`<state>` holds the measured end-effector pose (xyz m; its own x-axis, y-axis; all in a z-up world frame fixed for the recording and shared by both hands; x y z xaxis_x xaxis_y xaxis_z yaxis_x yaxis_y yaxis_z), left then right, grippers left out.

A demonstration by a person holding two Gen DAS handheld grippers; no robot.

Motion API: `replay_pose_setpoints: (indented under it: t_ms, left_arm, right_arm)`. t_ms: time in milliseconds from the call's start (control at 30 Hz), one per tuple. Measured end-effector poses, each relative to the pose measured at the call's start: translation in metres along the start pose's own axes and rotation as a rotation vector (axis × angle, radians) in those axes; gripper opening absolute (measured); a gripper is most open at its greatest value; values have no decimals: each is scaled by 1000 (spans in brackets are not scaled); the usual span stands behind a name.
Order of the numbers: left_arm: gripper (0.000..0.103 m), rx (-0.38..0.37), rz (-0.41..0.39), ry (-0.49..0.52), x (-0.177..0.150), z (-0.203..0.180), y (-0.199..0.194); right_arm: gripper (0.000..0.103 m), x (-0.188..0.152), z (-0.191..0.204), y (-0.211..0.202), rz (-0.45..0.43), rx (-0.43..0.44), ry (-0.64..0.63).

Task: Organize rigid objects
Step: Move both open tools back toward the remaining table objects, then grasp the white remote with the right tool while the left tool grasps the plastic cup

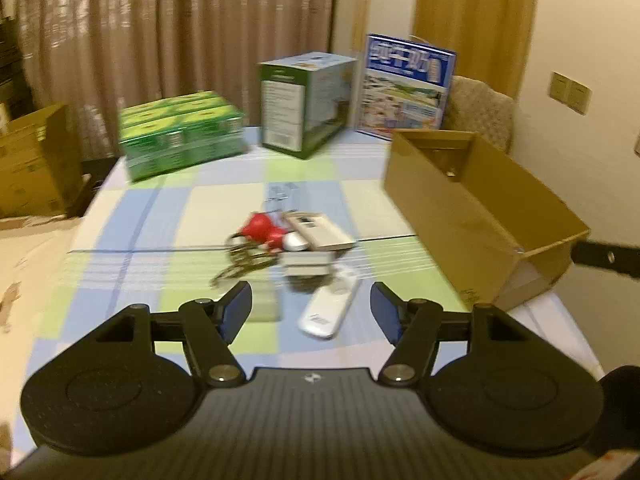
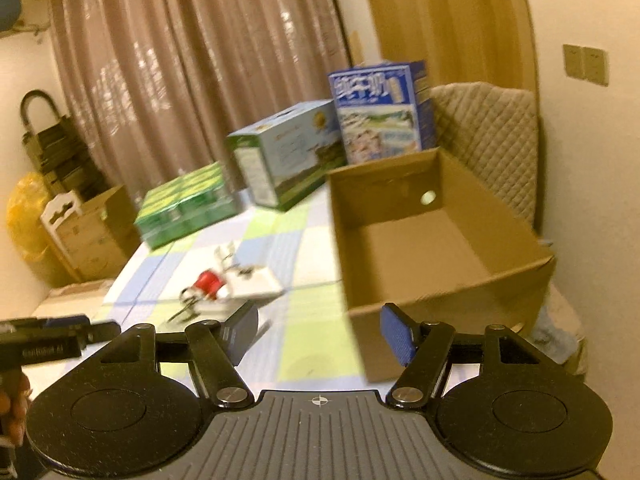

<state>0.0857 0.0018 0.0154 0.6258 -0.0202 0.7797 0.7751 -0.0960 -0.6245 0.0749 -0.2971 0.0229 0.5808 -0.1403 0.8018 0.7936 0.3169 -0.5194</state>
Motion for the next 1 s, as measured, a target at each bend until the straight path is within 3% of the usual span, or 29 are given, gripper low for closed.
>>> replay_pose_setpoints:
  t_ms: [233,467,767,900,1000]
  left_arm:
    - [62,48,11,-37,-12,34,-18]
    - [69,66,5,-33,-10,48,-17]
    - [80,73,36,-13,-7,61,21]
    - [84,82,60,6,-7,69,48]
    - [88,90,77,38,-5,73,72]
  right_arm:
    - [65,-25,33,15,67,43,-23]
    - [65,-30,57,31,86,71,-48]
    - [66,-28,74,77,122,66,-59]
    - [79,-33,80,105,147,43,-63]
    - [79,-38,82,131,178,28,-71]
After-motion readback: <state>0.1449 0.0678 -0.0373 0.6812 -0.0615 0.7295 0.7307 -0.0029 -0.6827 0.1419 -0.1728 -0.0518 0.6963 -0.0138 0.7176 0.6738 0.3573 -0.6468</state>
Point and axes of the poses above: each gripper's, at about its wrist camera, not at the fingertips, and y roughly the way its jaws point, z to its left, x to its top, the point moved 3 cm from there along y, roughly the way its jaws point, and after that the axes turned 1 degree about y, right-handed, at the moved point
